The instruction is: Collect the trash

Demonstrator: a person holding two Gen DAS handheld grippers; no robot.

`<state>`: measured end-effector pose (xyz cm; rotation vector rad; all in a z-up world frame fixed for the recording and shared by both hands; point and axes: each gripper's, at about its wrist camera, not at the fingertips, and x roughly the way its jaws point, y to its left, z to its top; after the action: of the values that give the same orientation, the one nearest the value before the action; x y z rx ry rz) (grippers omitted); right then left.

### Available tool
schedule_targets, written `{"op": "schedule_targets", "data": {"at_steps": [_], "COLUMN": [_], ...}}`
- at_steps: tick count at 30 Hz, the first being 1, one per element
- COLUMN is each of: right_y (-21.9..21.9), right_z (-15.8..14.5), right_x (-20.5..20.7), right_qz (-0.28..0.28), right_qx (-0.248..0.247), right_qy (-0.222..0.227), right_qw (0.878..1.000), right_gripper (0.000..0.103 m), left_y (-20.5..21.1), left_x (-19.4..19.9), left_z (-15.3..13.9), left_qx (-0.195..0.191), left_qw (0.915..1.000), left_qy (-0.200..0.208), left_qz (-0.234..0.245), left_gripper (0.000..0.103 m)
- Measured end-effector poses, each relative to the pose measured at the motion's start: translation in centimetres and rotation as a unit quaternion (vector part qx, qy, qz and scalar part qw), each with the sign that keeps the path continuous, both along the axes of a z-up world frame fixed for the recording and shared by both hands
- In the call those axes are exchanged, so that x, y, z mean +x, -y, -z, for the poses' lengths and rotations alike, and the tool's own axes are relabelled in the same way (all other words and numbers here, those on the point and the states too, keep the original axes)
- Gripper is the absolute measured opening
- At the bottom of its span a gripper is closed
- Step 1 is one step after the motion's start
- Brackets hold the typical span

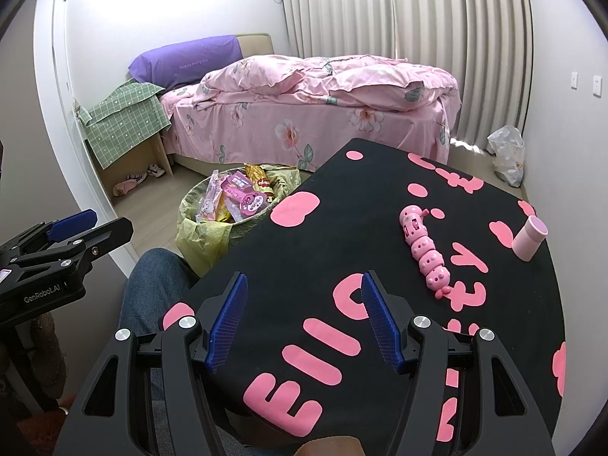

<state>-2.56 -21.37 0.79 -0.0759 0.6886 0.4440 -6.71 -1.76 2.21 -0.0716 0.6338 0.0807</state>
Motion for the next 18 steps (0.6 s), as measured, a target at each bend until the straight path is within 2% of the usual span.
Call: {"op": "schedule_targets", "data": {"at_steps": [10,18], "right_y": [0.0,-0.04], "right_z": [-0.02,0.0], "right_x": [0.01,0.04], "right_qz": [0.0,0.0], "right_qx": [0.0,-0.001], "right_qy": [0.0,0.0], "right_qw": [1.0,1.0], "right_gripper": [0.059,0.059], "left_y": [0.04,-0.32], "left_x": [-0.01,0.19], "left_z": [-0.14,0.1], "left_qx": [0.005,-0.008], "left_qw": [1.0,1.0], "left_qy": [0.003,0.002], "left_qz": [0.003,0.003], "left_gripper": [0.079,0.079]}}
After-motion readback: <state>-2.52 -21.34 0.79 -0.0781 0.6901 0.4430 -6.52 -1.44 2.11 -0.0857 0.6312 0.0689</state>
